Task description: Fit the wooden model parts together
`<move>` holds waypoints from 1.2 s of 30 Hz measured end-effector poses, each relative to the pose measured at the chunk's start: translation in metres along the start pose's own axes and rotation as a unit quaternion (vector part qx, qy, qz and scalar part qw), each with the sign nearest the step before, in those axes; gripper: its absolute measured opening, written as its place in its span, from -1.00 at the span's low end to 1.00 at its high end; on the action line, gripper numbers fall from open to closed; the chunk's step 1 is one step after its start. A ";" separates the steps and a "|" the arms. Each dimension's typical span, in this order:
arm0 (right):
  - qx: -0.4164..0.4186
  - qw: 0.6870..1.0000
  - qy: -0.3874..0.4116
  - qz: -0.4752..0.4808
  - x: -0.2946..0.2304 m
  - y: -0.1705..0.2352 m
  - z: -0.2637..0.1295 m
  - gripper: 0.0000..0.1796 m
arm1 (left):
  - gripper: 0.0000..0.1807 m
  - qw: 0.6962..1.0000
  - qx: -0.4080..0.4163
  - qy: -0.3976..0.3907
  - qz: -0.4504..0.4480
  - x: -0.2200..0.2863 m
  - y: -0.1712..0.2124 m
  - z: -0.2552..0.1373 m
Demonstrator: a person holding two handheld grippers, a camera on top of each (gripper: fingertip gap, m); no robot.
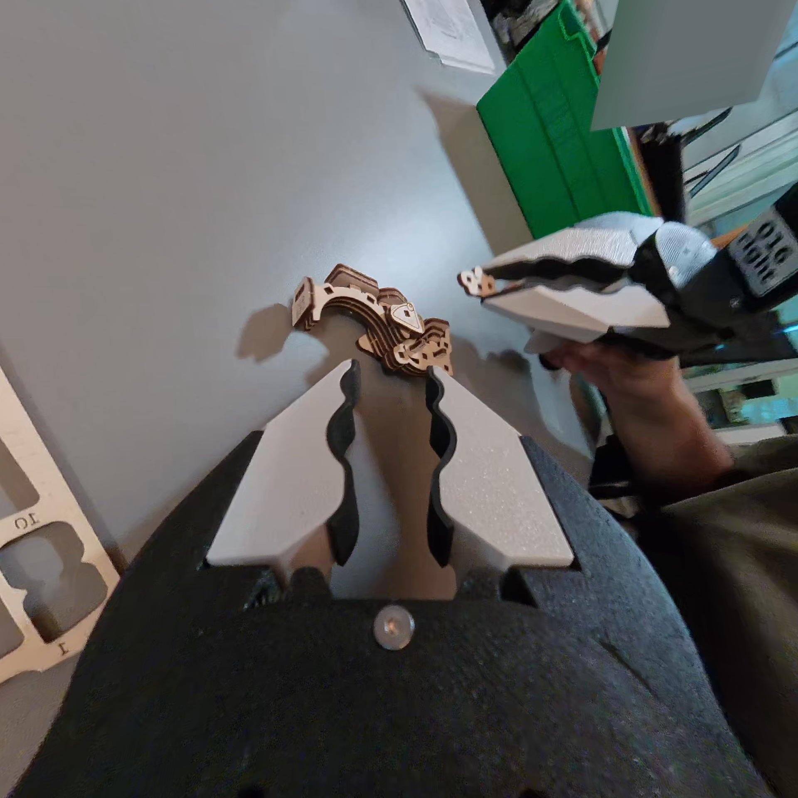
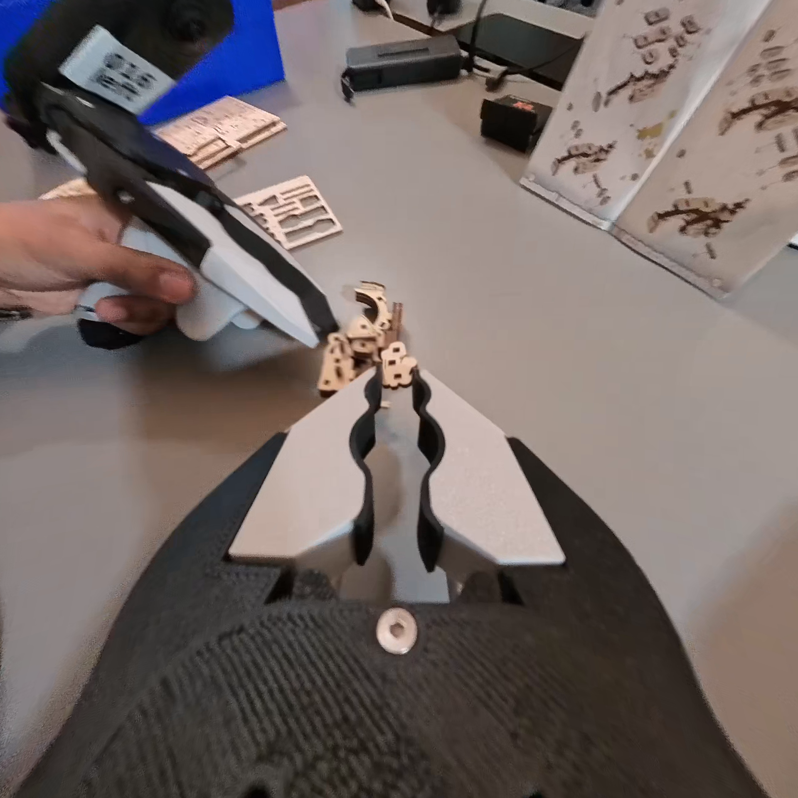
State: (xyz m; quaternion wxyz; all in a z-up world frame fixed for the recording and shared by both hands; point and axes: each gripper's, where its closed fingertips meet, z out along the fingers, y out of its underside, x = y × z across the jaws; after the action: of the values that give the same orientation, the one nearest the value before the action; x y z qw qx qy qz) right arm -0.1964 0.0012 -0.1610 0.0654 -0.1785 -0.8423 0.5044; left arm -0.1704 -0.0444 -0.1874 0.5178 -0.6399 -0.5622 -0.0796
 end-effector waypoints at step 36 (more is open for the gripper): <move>-0.034 0.993 -0.111 0.033 -0.022 0.019 -0.006 -0.86 | -0.67 0.994 -0.050 0.001 0.096 0.012 0.013 0.012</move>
State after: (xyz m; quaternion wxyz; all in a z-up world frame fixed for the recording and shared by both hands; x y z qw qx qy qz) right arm -0.1696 0.0064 -0.1734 -0.0511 -0.1508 -0.8549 0.4937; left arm -0.1619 -0.0260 -0.1919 0.4912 -0.7157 -0.4932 -0.0581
